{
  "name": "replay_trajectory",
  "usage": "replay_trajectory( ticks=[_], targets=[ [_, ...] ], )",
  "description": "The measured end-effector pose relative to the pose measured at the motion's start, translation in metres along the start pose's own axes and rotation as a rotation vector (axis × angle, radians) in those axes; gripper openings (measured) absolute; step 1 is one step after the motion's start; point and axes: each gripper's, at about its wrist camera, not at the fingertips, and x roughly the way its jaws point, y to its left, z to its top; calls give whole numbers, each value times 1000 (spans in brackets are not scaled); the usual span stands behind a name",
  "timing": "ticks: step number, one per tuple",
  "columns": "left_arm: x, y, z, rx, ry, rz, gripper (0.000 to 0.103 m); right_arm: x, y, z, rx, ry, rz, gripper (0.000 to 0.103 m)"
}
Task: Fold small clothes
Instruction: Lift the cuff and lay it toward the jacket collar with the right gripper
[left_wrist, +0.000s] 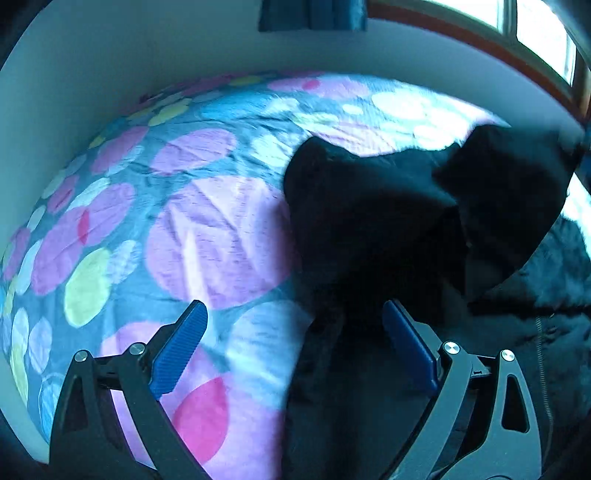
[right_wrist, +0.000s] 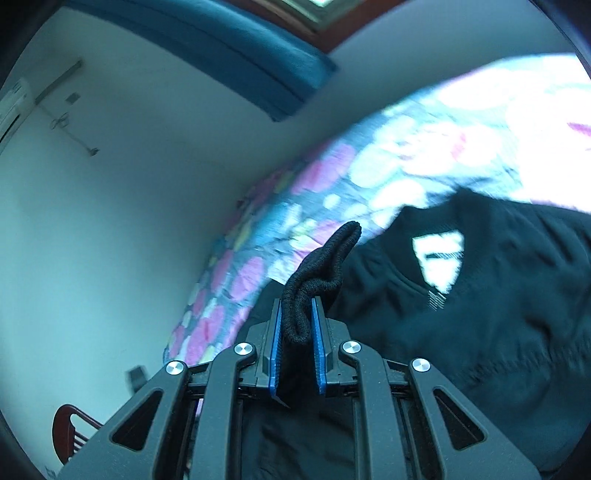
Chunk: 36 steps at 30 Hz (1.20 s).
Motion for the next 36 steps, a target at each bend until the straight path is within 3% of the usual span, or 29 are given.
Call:
replay_trajectory(
  ticks=[3, 6, 8, 11, 13, 15, 17, 26, 30, 36],
  targets=[
    [24, 2, 11, -21, 28, 76, 96, -5, 30, 12, -65, -17, 29, 15],
    [33, 30, 19, -146, 20, 142, 96, -23, 49, 17, -134, -60, 52, 15],
    [39, 53, 13, -227, 58, 90, 96, -40, 45, 13, -180, -81, 10, 15],
    [49, 72, -4, -273, 106, 13, 97, -52, -9, -8, -124, -54, -120, 15],
    [46, 71, -11, -258, 71, -11, 98, -48, -71, -30, 2, 11, -223, 15],
    [45, 62, -12, -212, 62, 21, 99, -38, -121, -53, 115, 78, -280, 14],
    [47, 57, -13, -215, 65, 40, 99, -34, -146, -70, 190, 94, -239, 14],
    [40, 56, -15, -209, 64, 17, 101, -68, -107, -65, 86, -31, -240, 12],
    [43, 53, -15, -188, 70, 11, 101, -54, -123, -73, 70, 33, -369, 6],
    [42, 54, -16, -174, 69, -10, 101, -51, -140, -76, 121, 47, -334, 6]
  ],
)
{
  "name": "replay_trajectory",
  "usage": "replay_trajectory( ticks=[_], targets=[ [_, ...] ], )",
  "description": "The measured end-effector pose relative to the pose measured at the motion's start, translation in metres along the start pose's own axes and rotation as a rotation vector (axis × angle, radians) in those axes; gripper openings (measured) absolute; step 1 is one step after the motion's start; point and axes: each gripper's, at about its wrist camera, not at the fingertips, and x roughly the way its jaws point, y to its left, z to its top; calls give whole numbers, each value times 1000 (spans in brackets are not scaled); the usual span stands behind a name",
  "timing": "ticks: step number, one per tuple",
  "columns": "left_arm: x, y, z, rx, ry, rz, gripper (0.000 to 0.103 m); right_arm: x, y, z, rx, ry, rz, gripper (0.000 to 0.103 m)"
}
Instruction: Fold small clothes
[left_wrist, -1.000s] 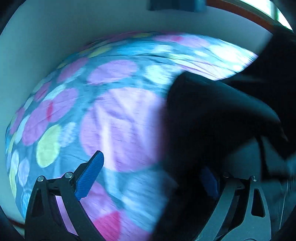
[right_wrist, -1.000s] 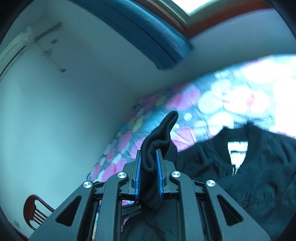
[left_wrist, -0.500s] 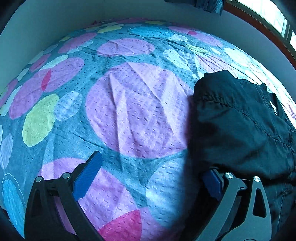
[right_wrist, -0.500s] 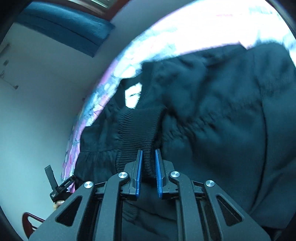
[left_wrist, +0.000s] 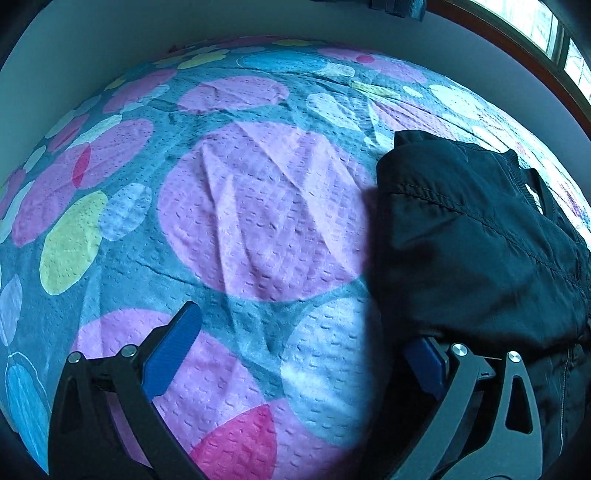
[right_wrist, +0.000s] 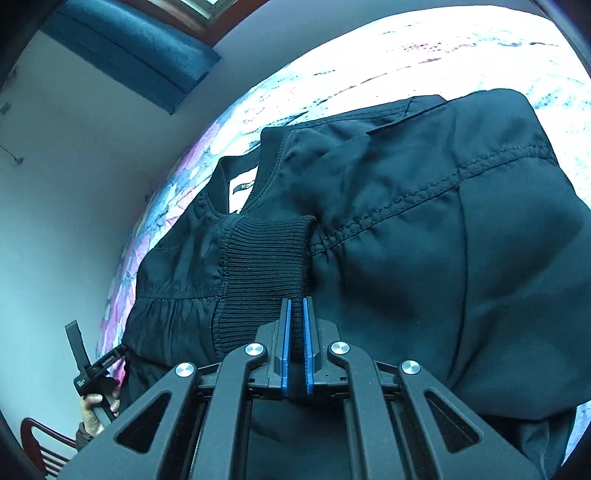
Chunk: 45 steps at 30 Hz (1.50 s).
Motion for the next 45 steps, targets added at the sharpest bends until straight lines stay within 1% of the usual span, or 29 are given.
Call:
replay_trajectory(
  ticks=[4, 7, 11, 14, 16, 19, 20, 21, 22, 23, 25, 26, 27, 29, 32, 33, 35, 36, 37, 38, 39, 40, 41, 43, 45],
  targets=[
    [-7, 2, -5, 1, 0, -28, 101, 2, -5, -2, 2, 10, 10, 6],
    [-18, 2, -9, 29, -9, -60, 101, 1, -10, -3, 12, 14, 18, 6],
    [-41, 3, -7, 94, -62, -92, 101, 2, -11, -3, 8, 16, 17, 6],
    [-46, 7, -1, 107, -89, -115, 101, 4, -11, -2, 6, 15, 21, 6],
    [-40, 6, 2, 106, -87, -100, 101, 4, -12, -2, 13, 16, 31, 6],
    [-20, 3, 7, 126, -84, -42, 101, 3, -14, -1, 8, 23, 46, 6],
    [-11, 4, 8, 125, -64, -37, 101, 2, -16, -1, 12, 30, 54, 8],
    [-6, 7, 8, 113, -46, -42, 101, 1, -16, 0, 16, 39, 65, 11],
    [-1, 11, 8, 89, -17, -61, 101, -3, -17, 1, 24, 48, 73, 12],
    [-2, 15, 6, 79, -11, -73, 101, -8, -16, 2, 24, 47, 66, 12],
    [-8, 19, 1, 85, -14, -95, 101, -25, -8, 7, -26, 16, -2, 14],
    [-12, 21, -1, 92, -12, -119, 101, -38, -1, 12, -67, -13, -38, 15],
    [-15, 23, -5, 98, -6, -146, 101, -46, 3, 17, -85, -34, -53, 15],
    [-21, 24, -11, 134, 8, -159, 101, -61, 16, 30, -112, -59, -39, 15],
    [-35, 23, -19, 179, -30, -159, 101, -62, 45, 52, -166, -62, 11, 15],
    [-41, 23, -19, 176, -50, -156, 101, -56, 56, 59, -182, -48, 35, 15],
    [-54, 25, -11, 136, -112, -165, 101, -36, 83, 72, -221, 4, 90, 15],
    [-59, 25, -5, 117, -135, -181, 101, -22, 100, 78, -250, 36, 118, 15],
    [-63, 24, 4, 92, -169, -218, 101, -4, 122, 85, -291, 80, 154, 15],
    [-64, 20, 12, 77, -187, -242, 101, 11, 140, 90, -319, 113, 181, 19],
    [-62, 16, 17, 68, -193, -257, 101, 30, 160, 95, -345, 146, 207, 28],
    [-58, 8, 21, 65, -190, -275, 101, 50, 179, 101, -361, 185, 235, 31],
    [-50, -4, 24, 83, -179, -294, 101, 67, 195, 102, -373, 231, 265, 33],
    [-37, -18, 22, 114, -165, -280, 101, 111, 232, 108, -397, 320, 310, 33],
    [-22, -28, 15, 143, -124, -273, 101, 150, 258, 107, -420, 410, 313, 33]
  ],
)
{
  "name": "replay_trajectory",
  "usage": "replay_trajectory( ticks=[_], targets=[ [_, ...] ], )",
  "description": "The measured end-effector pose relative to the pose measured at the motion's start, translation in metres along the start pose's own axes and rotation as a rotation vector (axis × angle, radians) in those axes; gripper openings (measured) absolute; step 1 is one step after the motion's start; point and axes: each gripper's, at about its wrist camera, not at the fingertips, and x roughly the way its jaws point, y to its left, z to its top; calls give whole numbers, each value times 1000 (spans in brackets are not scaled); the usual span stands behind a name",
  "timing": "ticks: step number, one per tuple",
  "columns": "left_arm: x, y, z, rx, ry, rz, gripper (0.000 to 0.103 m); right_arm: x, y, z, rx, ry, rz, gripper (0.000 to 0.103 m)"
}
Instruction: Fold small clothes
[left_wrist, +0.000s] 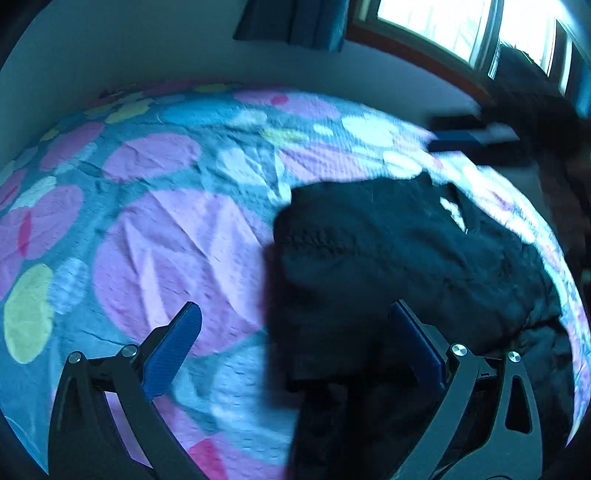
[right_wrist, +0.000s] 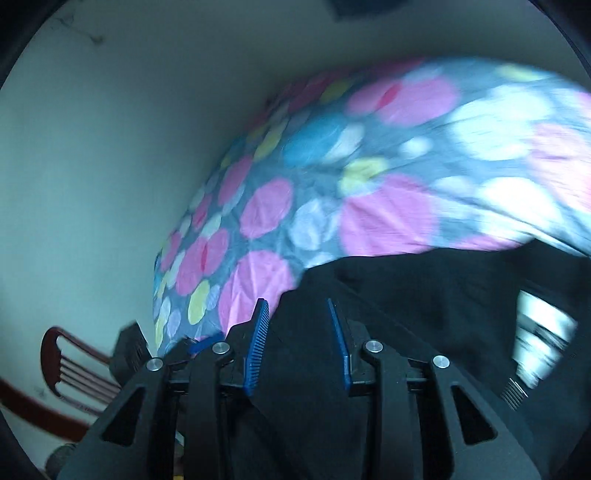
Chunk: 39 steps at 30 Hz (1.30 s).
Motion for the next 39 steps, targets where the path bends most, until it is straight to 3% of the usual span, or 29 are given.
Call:
replay_trajectory(
  ticks=[2, 6, 9, 13, 21, 22, 23, 24, 29, 34, 36, 39],
  targets=[
    [12, 1, -10, -8, 46, -20, 101, 41, 5, 21, -10, 78, -24, 33],
    [14, 7, -15, -38, 39, -49, 101, 102, -3, 41, 5, 210, -59, 33],
    [16, 6, -17, -41, 44, -39, 101, 132, -10, 44, 42, 304, -24, 33],
    [18, 6, -17, -42, 53, -38, 101, 155, -10, 42, 43, 433, -57, 34],
    [19, 5, -18, -33, 57, -26, 101, 159, 11, 36, -18, 537, -122, 30],
    [19, 4, -18, -31, 57, -24, 101, 161, 11, 36, -15, 542, -124, 25],
    [19, 4, -18, -30, 58, -23, 101, 164, 13, 35, -6, 539, -116, 9],
    [20, 5, -18, -30, 59, -23, 101, 165, 13, 34, 4, 535, -88, 3],
    [23, 2, -19, -13, 68, -3, 101, 165, 20, 39, 50, 411, 4, 2],
    [26, -2, -21, 16, 82, 29, 101, 177, -4, 41, 184, 314, 87, 2],
    [27, -4, -22, 24, 88, 38, 101, 176, -20, 45, 270, 239, 178, 2],
    [26, -2, -22, 18, 84, 30, 101, 175, -31, 50, 308, 176, 155, 2]
  ],
)
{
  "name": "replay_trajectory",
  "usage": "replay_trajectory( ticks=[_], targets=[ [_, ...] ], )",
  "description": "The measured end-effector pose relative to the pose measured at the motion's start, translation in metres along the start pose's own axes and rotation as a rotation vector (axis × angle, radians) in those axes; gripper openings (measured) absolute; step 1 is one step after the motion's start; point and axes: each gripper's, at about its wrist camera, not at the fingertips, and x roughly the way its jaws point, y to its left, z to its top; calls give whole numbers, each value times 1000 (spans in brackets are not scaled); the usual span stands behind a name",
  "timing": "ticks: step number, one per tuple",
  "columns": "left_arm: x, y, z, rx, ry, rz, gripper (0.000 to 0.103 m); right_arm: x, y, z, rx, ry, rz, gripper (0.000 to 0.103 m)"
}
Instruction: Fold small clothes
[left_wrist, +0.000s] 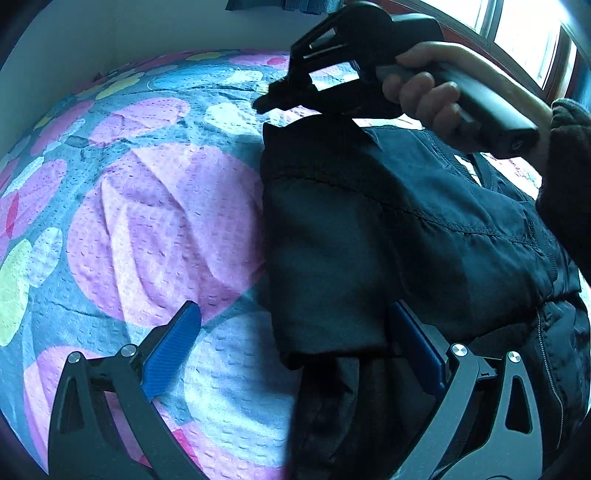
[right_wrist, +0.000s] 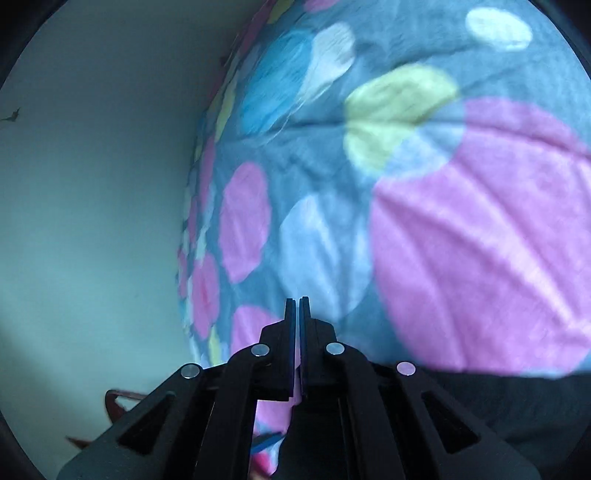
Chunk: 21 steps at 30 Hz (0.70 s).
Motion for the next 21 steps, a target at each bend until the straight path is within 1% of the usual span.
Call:
replay_trajectory(
  ticks=[4, 5, 7, 8, 10, 11, 13, 14, 15, 16, 17, 18, 21],
  targets=[
    [0, 1, 0, -7, -1, -7, 101, -9, 9, -11, -91, 34, -27, 5],
    [-1, 1, 0, -6, -1, -7, 101, -15, 13, -17, -126, 41, -39, 8],
    [-1, 1, 0, -6, -1, -6, 101, -24, 15, -25, -161, 51, -68, 24],
    [0, 2, 0, -5, -1, -5, 101, -27, 15, -29, -176, 64, -105, 35],
    [0, 1, 0, -4, 0, -4, 101, -33, 12, -31, -181, 70, -156, 36],
    [0, 1, 0, -4, 0, -4, 101, -36, 9, -30, -171, 82, -150, 36],
    [0, 1, 0, -3, 0, -3, 101, -36, -1, -30, -133, 149, -101, 36],
    [0, 1, 0, -3, 0, -2, 101, -32, -4, -34, -110, 211, -45, 36],
    [0, 1, 0, -3, 1, -2, 101, -27, -6, -35, -104, 254, 2, 38],
    [0, 1, 0, -2, 2, -1, 101, -22, -5, -38, -111, 285, 28, 41],
    [0, 1, 0, -1, 2, 0, 101, -15, -2, -40, -119, 305, 45, 46],
    [1, 0, 0, -1, 2, 1, 101, -12, 0, -40, -117, 314, 57, 49],
    [1, 1, 0, -1, 2, -1, 101, 1, -1, -36, -80, 336, 93, 53]
  ],
)
